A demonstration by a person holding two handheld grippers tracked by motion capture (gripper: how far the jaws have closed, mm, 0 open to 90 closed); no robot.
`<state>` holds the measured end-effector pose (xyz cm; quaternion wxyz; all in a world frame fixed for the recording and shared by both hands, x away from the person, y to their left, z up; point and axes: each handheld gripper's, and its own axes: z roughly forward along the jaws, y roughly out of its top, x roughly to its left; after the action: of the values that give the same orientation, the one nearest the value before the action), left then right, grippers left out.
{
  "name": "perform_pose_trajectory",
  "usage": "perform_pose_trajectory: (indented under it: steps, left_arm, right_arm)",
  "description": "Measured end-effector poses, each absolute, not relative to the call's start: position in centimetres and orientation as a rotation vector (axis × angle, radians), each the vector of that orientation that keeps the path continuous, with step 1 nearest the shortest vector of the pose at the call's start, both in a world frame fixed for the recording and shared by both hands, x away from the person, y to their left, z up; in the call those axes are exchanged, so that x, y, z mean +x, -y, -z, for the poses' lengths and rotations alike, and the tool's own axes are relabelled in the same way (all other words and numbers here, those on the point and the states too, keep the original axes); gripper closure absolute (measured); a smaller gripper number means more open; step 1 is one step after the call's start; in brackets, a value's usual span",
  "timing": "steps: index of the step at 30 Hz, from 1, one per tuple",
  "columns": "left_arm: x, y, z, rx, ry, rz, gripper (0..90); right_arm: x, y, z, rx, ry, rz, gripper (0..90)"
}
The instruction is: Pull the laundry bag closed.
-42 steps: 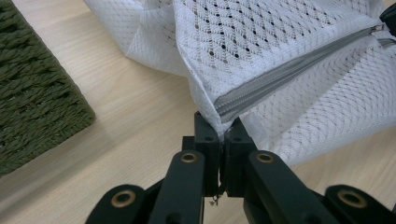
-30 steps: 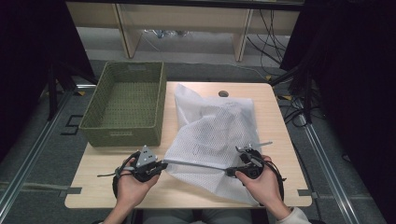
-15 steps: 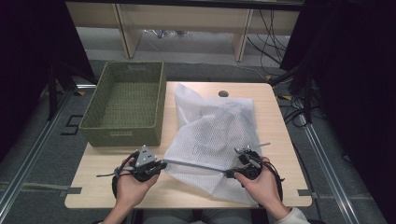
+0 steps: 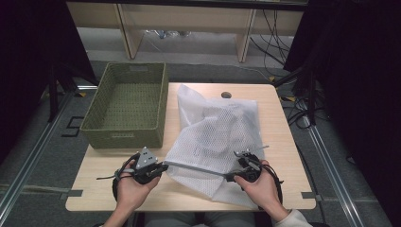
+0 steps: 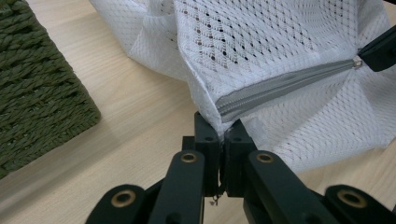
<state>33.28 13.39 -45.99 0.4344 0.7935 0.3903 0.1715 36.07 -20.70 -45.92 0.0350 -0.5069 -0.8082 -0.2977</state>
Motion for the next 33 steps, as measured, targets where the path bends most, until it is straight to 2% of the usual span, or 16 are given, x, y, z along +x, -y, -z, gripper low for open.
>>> perform_pose_trajectory:
  steps: [33]
  left_arm:
    - [33.6, -14.2, 46.0, 1.982, -0.991, -0.428, 87.0]
  right_arm:
    - [36.0, 21.6, 45.5, -1.624, 2.476, 0.908, 87.0]
